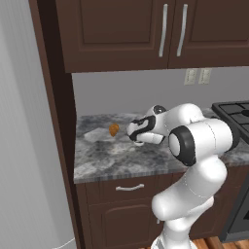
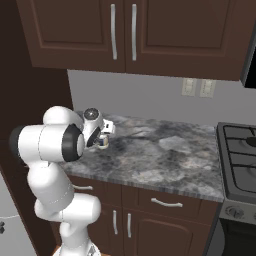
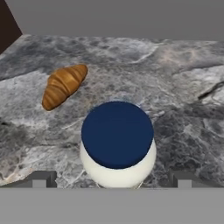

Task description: Pick the ketchup and mayonnaise from the counter and place them in the cabinet.

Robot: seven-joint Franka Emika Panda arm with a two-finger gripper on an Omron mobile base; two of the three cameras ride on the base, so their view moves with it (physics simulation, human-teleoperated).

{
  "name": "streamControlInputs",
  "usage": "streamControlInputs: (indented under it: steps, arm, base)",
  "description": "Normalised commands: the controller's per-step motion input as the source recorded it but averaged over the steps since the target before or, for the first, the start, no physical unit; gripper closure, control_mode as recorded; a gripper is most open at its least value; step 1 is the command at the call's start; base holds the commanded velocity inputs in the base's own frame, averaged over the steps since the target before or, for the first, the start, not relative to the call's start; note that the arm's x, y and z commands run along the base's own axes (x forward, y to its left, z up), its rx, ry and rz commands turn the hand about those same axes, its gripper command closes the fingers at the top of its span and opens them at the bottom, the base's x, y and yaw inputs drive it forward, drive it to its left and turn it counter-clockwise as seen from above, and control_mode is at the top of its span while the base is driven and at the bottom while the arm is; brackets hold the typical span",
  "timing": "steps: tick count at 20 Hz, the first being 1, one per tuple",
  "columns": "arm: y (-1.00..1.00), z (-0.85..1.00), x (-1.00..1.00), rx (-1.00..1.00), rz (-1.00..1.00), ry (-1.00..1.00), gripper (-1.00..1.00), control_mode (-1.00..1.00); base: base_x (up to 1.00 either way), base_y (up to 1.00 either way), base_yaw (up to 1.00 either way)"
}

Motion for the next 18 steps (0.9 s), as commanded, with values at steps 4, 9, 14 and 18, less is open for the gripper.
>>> streamControlInputs:
  steps: [4,9,14,18]
  arm:
    - [0.00,-0.13,0.24,0.00,0.00,0.00,-1.00,-1.00]
    - [0.00,-0.14,0.22,0.00,0.00,0.00,-1.00,-1.00]
    - [0.00,-0.16,0.32,0.00,0.00,0.00,1.00,-1.00]
    - [0.00,-0.14,0.17,0.00,0.00,0.00,1.00,-1.00]
  base:
    - [0.00,0.00,0.00]
    - [0.00,0.00,0.00]
    - [0.00,0.00,0.00]
    - [0.00,0.00,0.00]
